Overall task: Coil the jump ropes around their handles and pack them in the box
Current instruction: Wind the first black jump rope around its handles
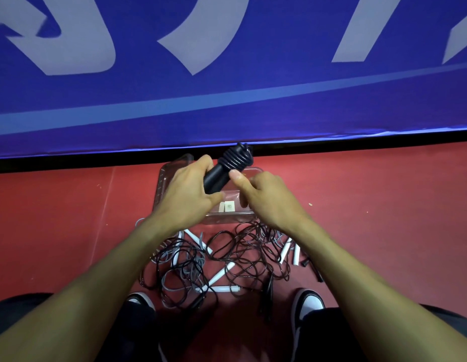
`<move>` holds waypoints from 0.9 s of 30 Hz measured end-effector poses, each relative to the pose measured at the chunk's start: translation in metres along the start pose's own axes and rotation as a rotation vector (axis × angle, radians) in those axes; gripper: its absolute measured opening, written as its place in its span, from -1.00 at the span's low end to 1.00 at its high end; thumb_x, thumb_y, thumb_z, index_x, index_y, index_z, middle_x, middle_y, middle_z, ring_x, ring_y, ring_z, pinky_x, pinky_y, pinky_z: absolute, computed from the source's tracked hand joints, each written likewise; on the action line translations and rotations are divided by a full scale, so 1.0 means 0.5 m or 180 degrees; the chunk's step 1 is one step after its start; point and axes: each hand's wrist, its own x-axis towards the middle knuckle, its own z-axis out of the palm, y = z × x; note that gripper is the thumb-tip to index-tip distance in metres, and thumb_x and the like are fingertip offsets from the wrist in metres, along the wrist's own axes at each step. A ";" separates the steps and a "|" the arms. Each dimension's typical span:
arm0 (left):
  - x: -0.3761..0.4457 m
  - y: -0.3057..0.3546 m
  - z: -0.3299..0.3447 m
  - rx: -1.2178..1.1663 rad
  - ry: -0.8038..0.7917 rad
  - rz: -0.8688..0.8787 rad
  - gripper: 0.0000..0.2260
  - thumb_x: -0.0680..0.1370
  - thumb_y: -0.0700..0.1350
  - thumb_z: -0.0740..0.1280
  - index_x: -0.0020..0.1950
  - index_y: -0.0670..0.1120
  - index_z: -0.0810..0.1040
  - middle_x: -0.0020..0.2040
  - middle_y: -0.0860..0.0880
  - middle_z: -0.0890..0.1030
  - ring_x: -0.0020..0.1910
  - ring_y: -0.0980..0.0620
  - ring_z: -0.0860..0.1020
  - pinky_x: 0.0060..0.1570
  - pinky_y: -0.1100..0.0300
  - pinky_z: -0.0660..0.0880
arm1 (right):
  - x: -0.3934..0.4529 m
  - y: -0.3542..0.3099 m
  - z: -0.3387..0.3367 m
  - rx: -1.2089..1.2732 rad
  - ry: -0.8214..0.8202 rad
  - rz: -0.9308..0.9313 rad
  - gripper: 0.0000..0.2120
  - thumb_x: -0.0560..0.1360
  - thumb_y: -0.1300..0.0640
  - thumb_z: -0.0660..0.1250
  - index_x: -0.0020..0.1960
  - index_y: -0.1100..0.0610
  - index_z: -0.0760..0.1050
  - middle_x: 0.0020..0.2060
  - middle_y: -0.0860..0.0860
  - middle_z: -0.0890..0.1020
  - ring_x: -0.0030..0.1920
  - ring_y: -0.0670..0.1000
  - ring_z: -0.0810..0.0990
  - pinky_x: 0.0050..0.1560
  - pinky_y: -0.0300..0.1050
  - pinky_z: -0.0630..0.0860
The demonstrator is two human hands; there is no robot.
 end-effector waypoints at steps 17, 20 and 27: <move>-0.019 0.034 0.027 -0.0090 -0.1018 0.0119 -0.94 0.70 0.06 0.04 0.05 0.19 0.26 0.04 0.22 0.35 0.18 0.09 0.33 0.37 -0.05 0.27 | 0.000 0.006 0.008 0.0154 0.0172 -0.0004 -0.23 0.51 -0.46 -0.07 -0.31 0.23 0.43 -0.46 0.06 0.54 -0.41 0.10 0.48 -0.28 0.06 0.49; -0.015 0.029 0.019 -0.0368 -0.0997 0.0118 -0.80 0.72 0.05 0.07 0.33 0.12 0.33 0.20 0.17 0.42 0.30 0.10 0.35 0.39 -0.04 0.28 | 0.000 0.007 0.002 0.0169 0.0131 0.0033 -0.11 0.48 -0.49 -0.13 -0.26 0.32 0.50 -0.35 0.21 0.63 -0.31 0.21 0.58 -0.21 0.12 0.54; -0.007 0.011 0.000 -0.0716 -0.0673 0.0067 -0.81 0.52 -0.03 0.49 0.01 0.00 0.51 -0.23 0.12 0.61 -0.26 0.12 0.56 -0.21 0.14 0.49 | -0.005 0.001 -0.001 0.0100 -0.0162 0.0024 -0.37 0.61 -0.34 0.01 -0.40 0.07 0.41 -0.61 -0.11 0.41 -0.55 -0.13 0.35 -0.41 -0.17 0.25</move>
